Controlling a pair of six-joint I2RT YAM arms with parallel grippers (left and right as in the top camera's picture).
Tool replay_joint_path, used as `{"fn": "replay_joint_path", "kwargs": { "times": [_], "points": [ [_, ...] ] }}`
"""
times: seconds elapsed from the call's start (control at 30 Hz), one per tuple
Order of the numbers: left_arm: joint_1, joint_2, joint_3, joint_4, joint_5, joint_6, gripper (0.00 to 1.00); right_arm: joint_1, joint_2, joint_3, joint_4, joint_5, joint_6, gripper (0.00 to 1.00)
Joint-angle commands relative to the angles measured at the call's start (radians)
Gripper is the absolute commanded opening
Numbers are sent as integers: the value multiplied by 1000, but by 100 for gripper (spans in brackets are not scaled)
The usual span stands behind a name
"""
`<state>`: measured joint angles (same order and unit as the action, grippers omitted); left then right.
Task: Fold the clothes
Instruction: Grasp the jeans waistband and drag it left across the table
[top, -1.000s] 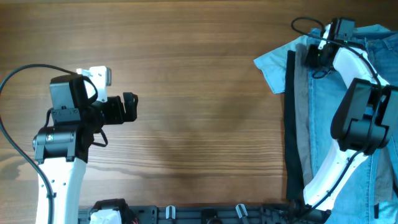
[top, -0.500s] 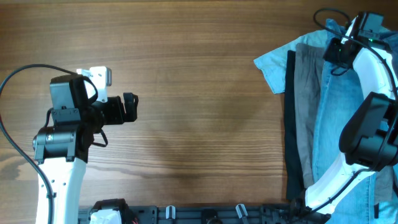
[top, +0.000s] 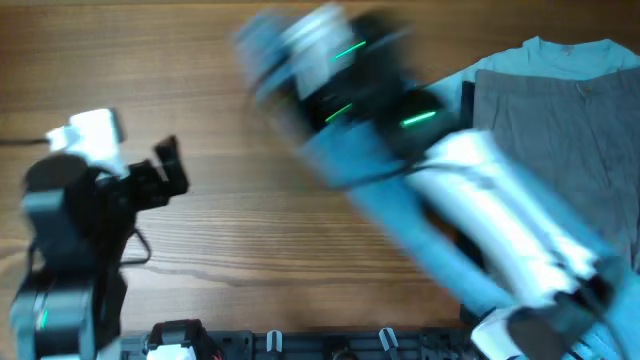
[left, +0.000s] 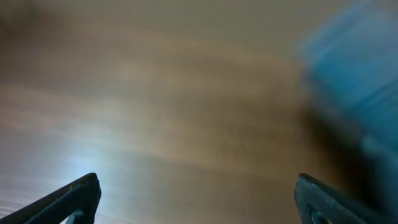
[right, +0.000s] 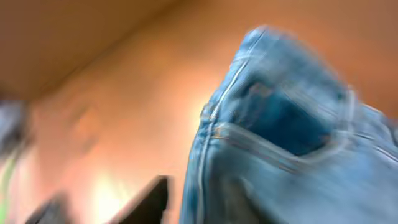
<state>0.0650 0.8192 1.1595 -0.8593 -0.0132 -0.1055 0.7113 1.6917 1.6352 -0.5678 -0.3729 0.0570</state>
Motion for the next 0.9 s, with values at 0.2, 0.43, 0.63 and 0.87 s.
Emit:
{"fn": "replay_joint_path", "kwargs": {
  "times": [0.2,0.43,0.63,0.87],
  "points": [
    [-2,-97,93,13,-130,-14,100,196,47,9,-104,361,-65,82],
    [-2,303,93,-28,238,-4,100,-224,-221,8,-154,243,229,83],
    [-2,748,93,140,288,-4,95,-453,-252,8,-329,146,241,83],
    [-14,1117,93,364,297,117,77,-473,-214,7,-403,162,234,85]
  ]
}}
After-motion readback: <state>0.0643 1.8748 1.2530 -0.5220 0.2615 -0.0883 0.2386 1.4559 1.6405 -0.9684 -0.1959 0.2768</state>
